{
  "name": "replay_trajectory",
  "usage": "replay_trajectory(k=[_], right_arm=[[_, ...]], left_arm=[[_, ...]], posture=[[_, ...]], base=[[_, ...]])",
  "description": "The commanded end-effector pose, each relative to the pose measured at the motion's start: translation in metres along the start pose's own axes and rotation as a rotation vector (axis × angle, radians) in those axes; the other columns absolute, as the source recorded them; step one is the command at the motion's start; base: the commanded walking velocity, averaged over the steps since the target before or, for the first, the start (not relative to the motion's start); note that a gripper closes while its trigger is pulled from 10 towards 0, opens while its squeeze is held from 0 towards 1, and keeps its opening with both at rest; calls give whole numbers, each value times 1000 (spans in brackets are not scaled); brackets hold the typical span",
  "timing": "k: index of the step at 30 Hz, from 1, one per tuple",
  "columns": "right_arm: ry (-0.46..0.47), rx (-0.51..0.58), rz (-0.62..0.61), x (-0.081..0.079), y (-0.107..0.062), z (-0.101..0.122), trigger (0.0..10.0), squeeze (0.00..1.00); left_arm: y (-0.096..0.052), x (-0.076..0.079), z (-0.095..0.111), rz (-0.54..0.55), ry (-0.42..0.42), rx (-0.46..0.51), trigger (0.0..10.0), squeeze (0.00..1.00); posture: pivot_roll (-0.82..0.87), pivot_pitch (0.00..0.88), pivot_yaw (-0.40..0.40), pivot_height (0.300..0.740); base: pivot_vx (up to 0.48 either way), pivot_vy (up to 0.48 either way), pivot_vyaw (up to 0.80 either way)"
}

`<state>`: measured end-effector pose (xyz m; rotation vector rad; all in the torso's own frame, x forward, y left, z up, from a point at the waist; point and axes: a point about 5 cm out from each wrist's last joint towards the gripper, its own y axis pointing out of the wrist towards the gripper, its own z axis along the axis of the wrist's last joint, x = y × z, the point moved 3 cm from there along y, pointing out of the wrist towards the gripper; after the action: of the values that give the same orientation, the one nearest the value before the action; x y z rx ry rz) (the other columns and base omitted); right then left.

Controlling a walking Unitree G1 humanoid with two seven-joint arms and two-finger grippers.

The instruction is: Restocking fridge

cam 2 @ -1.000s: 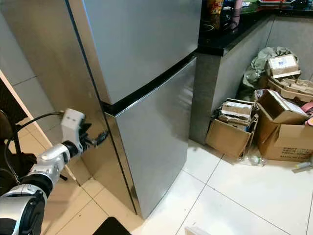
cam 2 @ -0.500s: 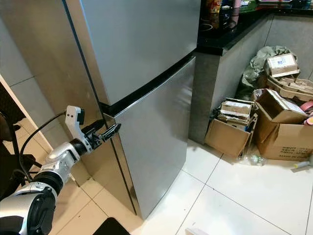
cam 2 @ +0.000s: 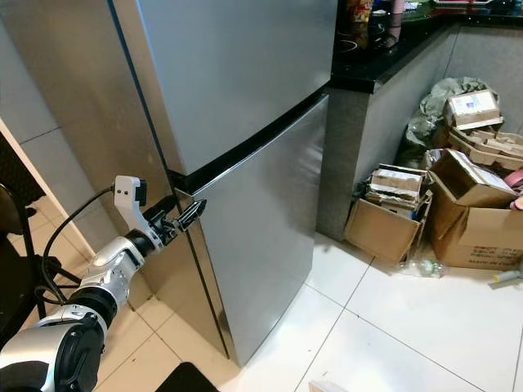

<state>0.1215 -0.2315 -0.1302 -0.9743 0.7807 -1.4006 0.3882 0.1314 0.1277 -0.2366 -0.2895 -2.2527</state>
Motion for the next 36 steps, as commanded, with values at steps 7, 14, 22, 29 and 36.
replay_trajectory(k=[7,14,22,29,36], right_arm=[[6,17,1,-2,1,3,10000,0],[12,15,1,-4,0,2,10000,0],[16,18,1,-4,1,2,10000,0],[18,20,-2,-3,1,3,10000,0],[21,23,-3,-4,1,4,10000,0]], left_arm=[[14,37,-15,-227,11,-52,10000,0],[16,46,-19,-284,8,-62,10000,0],[21,57,-22,-330,4,-60,10000,0],[24,65,-24,-371,-4,-61,10000,0],[26,75,-31,-405,-20,-64,10000,0]], posture=[[-164,0,70,740],[-162,0,76,740],[-163,0,77,740],[-165,0,78,740],[-164,0,78,740]], base=[[0,0,0],[0,0,0],[0,0,0],[0,0,0],[0,0,0]])
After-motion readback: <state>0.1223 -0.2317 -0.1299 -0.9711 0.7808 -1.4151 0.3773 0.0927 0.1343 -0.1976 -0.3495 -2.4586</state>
